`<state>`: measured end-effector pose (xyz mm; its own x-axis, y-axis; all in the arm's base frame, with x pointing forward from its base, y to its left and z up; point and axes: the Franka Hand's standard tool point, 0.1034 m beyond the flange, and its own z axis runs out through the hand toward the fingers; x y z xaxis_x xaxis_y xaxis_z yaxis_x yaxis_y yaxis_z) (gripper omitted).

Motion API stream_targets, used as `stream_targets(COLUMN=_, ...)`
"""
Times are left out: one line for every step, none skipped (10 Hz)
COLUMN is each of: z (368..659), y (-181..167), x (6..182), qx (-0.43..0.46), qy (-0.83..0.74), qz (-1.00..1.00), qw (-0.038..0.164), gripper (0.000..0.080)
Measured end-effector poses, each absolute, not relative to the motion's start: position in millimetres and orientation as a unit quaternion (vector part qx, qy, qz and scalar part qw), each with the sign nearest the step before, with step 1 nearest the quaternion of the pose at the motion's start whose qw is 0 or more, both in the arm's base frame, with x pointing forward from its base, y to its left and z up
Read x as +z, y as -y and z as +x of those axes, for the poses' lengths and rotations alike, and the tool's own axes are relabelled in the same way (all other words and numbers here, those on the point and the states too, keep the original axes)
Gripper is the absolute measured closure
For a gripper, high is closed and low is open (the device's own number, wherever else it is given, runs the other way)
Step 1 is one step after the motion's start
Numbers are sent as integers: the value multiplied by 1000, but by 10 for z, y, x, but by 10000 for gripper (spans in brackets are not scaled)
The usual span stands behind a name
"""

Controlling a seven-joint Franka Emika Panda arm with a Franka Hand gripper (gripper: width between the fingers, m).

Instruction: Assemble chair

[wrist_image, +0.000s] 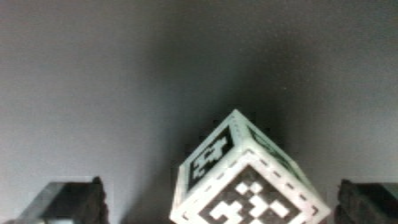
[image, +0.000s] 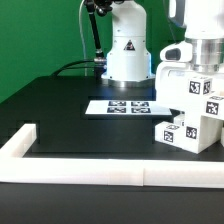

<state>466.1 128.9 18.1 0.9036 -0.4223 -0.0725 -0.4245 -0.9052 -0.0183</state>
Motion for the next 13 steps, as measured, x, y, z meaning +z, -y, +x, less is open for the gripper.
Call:
stream_targets(z=4661, y=-1289, x=181, qx=33, qy=-217, qz=-975, qw=17, gripper=150)
stream_targets(z=4659, y=-1289, x=178, qx=34, qy=-217, qz=-975, qw=17, gripper=150)
stream_targets(z=4653, y=-1291, x=170, qx=34, qy=-217, qz=-976, qw=16, gripper=150)
stream_targets(z=4649, y=-1293, x=164, qx=35, qy=-216, qz=-976, qw=16, gripper=284)
stream_targets(z=4646, y=-1295, x=161, qx=35, qy=-216, qz=-976, qw=16, gripper=410)
stream_targets(z=4649, y=-1296, x=163, qx=35, qy=-216, qz=-976, qw=16, gripper=410)
stream_targets(z=4649, y=-1296, x=163, qx=35, qy=-216, qz=-976, qw=16, gripper=407)
stream_targets(z=4649, y=-1296, x=163, qx=35, qy=-216, qz=-976, qw=16, gripper=407)
stream_targets(z=4649, y=-1296, x=163, qx=35, qy=-216, qz=-976, qw=16, gripper=407)
stream_targets(z=4649, y=-1296, x=163, qx=35, qy=-216, qz=-976, qw=16, gripper=407)
stream_targets(z=4649, y=-1296, x=163, qx=35, qy=-216, qz=-976, qw=16, gripper=407)
stream_targets(z=4649, y=-1296, x=163, qx=35, qy=-216, qz=-976, qw=16, gripper=407)
stream_targets(z=4649, y=-1295, x=164, qx=35, qy=-215, qz=-976, qw=16, gripper=407)
